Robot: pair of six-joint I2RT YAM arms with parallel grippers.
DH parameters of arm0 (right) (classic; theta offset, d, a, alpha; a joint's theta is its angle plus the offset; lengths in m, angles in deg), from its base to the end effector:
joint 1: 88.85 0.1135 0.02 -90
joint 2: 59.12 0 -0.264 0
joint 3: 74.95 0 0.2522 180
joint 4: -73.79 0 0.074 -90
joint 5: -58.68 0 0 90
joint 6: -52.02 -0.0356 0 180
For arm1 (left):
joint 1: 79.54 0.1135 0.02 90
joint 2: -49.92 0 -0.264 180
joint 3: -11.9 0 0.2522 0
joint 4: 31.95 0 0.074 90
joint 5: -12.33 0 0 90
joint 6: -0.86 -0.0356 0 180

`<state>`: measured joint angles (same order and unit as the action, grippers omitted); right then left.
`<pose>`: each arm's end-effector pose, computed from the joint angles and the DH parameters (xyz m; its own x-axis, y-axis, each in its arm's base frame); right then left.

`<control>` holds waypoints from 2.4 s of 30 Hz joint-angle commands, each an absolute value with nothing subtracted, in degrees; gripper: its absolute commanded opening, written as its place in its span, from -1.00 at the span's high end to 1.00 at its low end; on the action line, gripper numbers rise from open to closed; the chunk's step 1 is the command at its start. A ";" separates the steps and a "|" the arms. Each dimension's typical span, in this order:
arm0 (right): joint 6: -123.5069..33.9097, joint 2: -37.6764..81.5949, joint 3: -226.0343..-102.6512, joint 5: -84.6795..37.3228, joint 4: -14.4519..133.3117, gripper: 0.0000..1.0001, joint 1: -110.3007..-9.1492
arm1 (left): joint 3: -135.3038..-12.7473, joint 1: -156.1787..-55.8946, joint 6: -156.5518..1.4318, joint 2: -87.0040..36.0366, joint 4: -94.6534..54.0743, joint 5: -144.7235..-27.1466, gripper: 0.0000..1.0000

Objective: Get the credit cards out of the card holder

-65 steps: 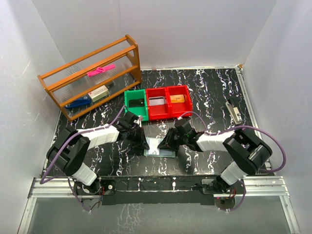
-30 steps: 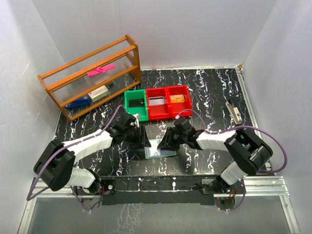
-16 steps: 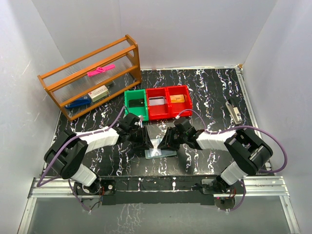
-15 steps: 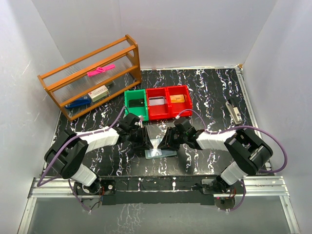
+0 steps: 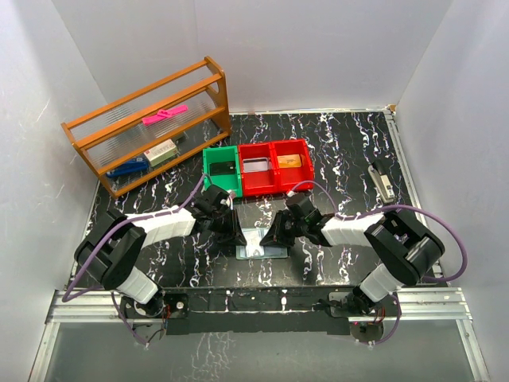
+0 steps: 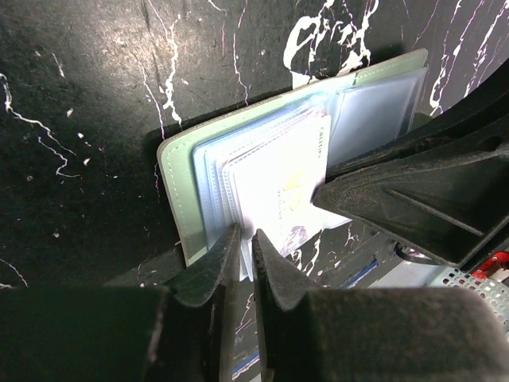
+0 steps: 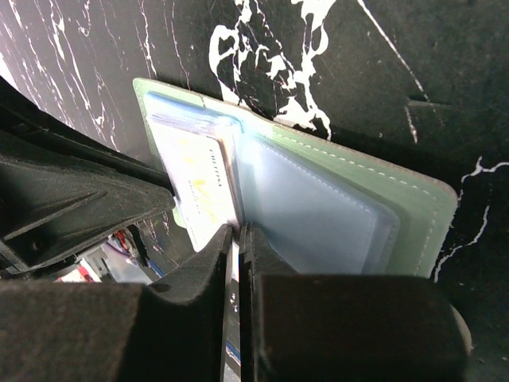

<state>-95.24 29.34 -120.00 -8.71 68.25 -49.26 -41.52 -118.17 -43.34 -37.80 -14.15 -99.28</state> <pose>0.1965 0.1803 0.1235 -0.9728 0.2031 -0.1113 0.0654 0.7020 0.7092 0.2134 -0.1873 0.1507 -0.9726 -0.0760 -0.2199 0.0859 0.7610 -0.6430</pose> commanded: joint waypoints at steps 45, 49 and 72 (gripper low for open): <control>-99.99 26.54 -117.44 -11.11 72.00 0.94 -49.26 | -48.83 -123.08 -50.82 -42.51 -3.43 -95.29 0.30; -99.69 24.89 -117.47 -12.60 70.20 0.93 -49.38 | -48.27 -123.13 -51.90 -42.90 -0.81 -92.43 0.36; -99.54 24.14 -116.89 -10.86 71.87 0.61 -50.52 | -48.03 -123.22 -52.73 -43.51 0.17 -91.91 0.57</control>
